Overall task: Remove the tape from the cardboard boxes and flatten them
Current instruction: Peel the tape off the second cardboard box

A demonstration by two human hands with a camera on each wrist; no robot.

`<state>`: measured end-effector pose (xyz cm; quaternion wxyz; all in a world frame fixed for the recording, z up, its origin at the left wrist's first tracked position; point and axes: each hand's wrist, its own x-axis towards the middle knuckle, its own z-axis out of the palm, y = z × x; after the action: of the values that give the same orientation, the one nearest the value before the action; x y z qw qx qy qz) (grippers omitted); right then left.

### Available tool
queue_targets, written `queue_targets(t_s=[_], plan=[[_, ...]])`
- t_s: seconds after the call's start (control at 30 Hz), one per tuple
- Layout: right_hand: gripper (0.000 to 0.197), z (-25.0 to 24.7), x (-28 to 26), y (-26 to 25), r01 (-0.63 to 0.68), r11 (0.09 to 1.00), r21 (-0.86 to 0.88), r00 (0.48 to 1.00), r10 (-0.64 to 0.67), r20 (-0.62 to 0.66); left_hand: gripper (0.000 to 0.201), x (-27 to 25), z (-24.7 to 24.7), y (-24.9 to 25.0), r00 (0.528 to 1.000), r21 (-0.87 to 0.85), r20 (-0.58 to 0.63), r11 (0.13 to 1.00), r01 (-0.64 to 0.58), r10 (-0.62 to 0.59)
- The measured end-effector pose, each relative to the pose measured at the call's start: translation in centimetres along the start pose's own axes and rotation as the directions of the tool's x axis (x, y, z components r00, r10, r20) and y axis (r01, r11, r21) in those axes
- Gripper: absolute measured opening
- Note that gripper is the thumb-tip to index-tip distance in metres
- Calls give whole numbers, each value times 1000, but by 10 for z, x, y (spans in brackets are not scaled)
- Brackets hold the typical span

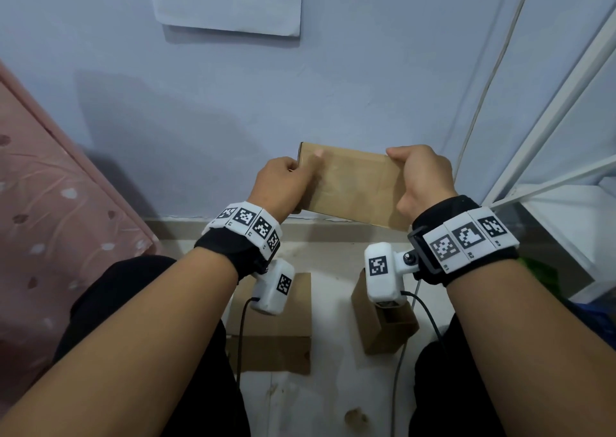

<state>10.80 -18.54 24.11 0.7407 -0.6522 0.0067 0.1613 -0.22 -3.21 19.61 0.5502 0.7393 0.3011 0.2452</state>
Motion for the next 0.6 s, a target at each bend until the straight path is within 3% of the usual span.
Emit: queue_targets(t_s=[0.1, 0.2, 0.3, 0.47, 0.6], plan=[[9, 1, 0, 0, -3, 1000, -9, 1000, 3, 4, 61, -2, -2, -3, 998, 135, 19, 989, -58, 56], [6, -4, 4, -4, -24, 1000, -4, 1000, 24, 4, 30, 2, -6, -4, 993, 53, 83, 994, -91, 86], [6, -12, 9, -10, -47, 999, -10, 999, 47, 13, 5, 4, -12, -2, 970, -12, 220, 995, -99, 100], [8, -19, 9, -14, -59, 997, -44, 998, 60, 22, 22, 2, -18, -1, 922, -32, 385, 999, -31, 41], [11, -20, 10, -14, -43, 998, -34, 998, 44, 36, 22, -2, -16, 6, 950, -119, 311, 991, 69, -29]])
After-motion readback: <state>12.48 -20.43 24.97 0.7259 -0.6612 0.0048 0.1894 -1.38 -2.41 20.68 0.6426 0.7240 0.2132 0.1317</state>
